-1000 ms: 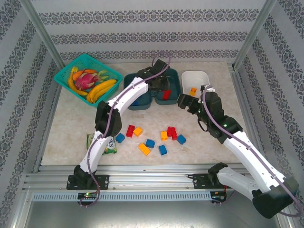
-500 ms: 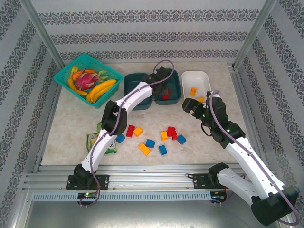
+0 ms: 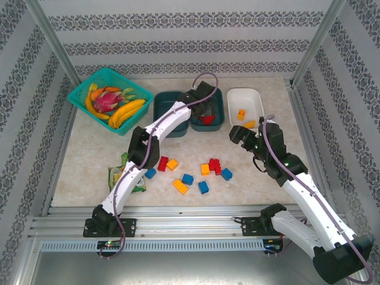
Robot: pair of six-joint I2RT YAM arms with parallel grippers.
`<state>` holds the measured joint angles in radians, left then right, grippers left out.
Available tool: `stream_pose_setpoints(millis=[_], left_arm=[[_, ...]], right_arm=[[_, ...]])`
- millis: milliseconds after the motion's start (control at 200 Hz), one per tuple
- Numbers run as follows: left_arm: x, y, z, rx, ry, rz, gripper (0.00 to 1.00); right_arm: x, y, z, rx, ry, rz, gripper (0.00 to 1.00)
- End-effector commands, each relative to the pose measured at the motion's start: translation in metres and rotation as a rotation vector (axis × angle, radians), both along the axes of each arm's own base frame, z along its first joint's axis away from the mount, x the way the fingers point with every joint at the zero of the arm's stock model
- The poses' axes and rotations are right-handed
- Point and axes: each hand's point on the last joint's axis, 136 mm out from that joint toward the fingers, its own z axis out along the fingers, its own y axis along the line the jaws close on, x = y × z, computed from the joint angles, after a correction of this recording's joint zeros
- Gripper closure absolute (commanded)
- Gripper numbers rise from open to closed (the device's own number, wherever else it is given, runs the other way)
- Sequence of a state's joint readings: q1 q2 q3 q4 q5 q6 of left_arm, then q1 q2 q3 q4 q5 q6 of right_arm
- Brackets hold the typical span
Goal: Sort the legos into containers by color
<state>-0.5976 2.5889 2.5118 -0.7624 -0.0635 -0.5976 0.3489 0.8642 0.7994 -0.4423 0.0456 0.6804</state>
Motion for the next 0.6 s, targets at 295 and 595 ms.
stream_pose_setpoints(millis=[295,595], left_arm=[[-0.089,0.047,0.175,-0.232,-0.108,0.058,0.28],[-0.236,0.112,0.121,-0.333,0.021,-0.001,0.26]], right_arm=[[-0.053,0.057,-0.04,-0.184,0.341,0.285,0.16],[-0.091,0.105,-0.097,-0.214,0.667,0.36,0.17]])
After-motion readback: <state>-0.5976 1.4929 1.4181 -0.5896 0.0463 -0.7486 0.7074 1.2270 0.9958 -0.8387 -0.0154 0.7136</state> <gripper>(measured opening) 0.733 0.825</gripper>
